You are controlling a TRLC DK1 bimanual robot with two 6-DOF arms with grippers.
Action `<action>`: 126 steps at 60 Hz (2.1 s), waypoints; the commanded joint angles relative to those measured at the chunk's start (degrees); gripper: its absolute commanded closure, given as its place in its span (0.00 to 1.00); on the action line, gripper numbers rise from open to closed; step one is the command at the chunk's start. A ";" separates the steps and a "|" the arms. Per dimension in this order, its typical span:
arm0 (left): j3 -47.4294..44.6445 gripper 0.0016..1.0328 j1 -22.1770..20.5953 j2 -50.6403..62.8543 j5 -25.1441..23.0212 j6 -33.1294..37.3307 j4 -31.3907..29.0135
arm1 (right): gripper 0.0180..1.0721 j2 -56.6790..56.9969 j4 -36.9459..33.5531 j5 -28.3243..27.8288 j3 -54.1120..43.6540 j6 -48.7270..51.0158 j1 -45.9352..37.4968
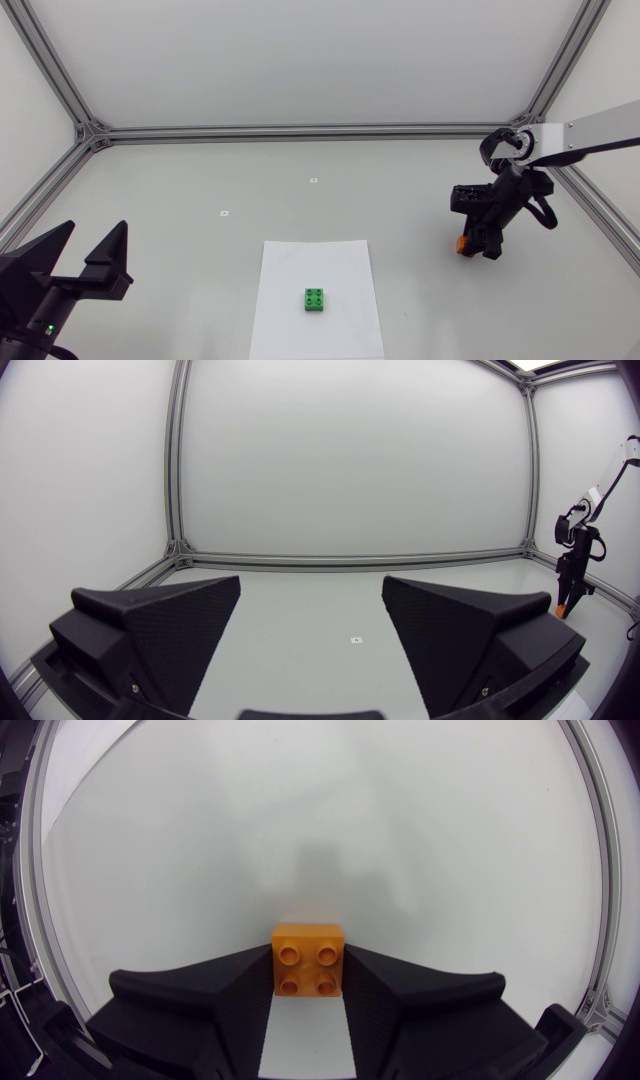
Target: Pick up the orange 2x2 brick with the right arm and stack it on top of the green 2x2 brick in the center
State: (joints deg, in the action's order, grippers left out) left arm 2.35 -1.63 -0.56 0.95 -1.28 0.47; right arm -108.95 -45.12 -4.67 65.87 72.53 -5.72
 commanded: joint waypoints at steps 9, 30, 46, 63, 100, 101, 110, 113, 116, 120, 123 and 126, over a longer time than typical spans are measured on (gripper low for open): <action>-2.35 0.04 -0.04 -0.23 -0.16 0.31 -0.65 | 0.70 2.77 -1.99 -0.26 -1.44 2.09 0.09; -2.35 0.04 -0.04 -0.23 -0.16 0.31 -0.65 | 0.73 8.75 -4.01 -0.26 -3.90 2.44 1.67; -2.35 0.04 -0.04 -0.23 -0.16 0.31 -0.65 | 0.74 19.91 -7.08 -1.49 -8.56 -2.31 12.40; -2.35 0.04 -0.04 -0.23 -0.16 0.31 -0.65 | 0.74 24.13 -6.73 -1.93 -10.14 -15.23 31.29; -2.35 0.04 -0.04 -0.23 -0.16 0.31 -0.65 | 0.74 12.53 -0.76 -1.22 -0.91 -34.74 52.65; -2.35 0.04 -0.04 -0.23 -0.16 0.31 -0.65 | 0.74 12.27 -0.49 -1.22 -0.74 -35.00 52.82; -2.35 0.04 -0.04 -0.23 -0.16 0.31 -0.65 | 0.74 7.70 1.97 -1.13 0.84 -36.94 55.29; -2.35 0.04 -0.04 -0.23 -0.16 0.31 -0.65 | 0.74 6.20 2.67 -1.05 1.11 -37.02 55.73; -2.35 0.04 -0.04 -0.23 -0.16 0.31 -0.65 | 0.74 4.80 3.55 -0.87 1.28 -37.11 56.08; -2.35 0.04 -0.04 -0.23 -0.16 0.31 -0.65 | 0.74 3.57 3.99 -0.52 1.37 -37.11 56.25; -2.35 0.04 -0.04 -0.23 -0.16 0.31 -0.65 | 0.74 3.04 4.43 0.10 1.37 -37.11 56.25; -2.35 0.04 -0.04 -0.23 -0.16 0.31 -0.65 | 0.74 2.42 4.69 0.27 1.63 -37.02 56.25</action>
State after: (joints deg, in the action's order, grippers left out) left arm 2.35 -1.63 -0.56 0.95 -1.28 0.47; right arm -105.03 -41.01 -4.89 66.32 36.34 50.17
